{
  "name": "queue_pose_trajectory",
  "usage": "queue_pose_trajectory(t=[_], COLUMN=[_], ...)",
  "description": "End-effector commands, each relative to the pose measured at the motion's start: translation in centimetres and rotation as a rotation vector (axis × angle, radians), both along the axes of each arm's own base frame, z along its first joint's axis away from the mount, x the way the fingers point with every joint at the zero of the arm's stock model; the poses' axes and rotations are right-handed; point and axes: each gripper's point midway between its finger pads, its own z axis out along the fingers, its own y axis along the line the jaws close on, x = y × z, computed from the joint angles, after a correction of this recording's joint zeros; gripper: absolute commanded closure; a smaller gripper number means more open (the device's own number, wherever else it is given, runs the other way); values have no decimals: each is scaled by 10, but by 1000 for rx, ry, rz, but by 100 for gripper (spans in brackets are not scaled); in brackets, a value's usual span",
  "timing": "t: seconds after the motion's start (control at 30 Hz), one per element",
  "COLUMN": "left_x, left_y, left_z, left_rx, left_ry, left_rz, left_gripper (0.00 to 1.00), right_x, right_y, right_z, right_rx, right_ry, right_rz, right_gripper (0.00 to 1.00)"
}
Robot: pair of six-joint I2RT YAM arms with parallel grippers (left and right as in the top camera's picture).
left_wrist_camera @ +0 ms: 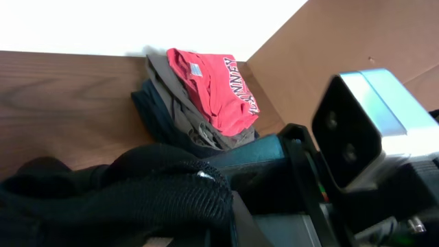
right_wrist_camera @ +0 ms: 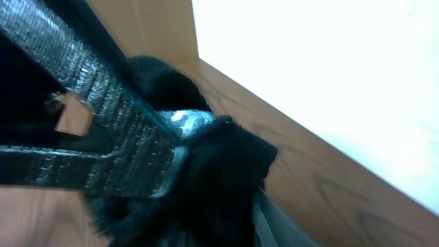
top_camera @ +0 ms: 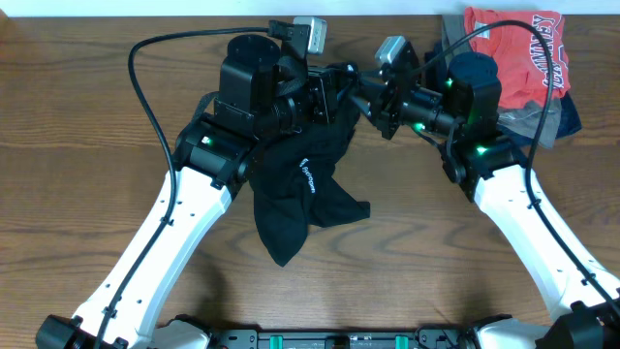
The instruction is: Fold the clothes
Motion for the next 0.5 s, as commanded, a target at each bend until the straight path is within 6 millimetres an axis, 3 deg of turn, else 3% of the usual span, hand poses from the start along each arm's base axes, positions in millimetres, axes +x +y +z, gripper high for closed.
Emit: queue_pose_trajectory(t=[0.0,0.2,0.3,0.43,0.47], left_x=[-5,-5,-4,5,9], left_y=[-1,0,5,25,33], left_z=[18,15,9,0,-2], left_rx=[-12,13,59,111,121], left_ry=[-52,-59,-83,-92,-86], left_rz=[-23,-30,-39,-11,6], left_gripper=[94,93,77,41,39], right_x=[9,15,18,22,23], right_y=[1,-6,-14,-29,-35], right_z=[-3,7,11,8,6], right_rx=[-9,32,52,55,51], right_ry=[-1,-4,10,49,63], right_rz=[-30,-58,-74,-114,-127], right_gripper=[96,99,99,99,99])
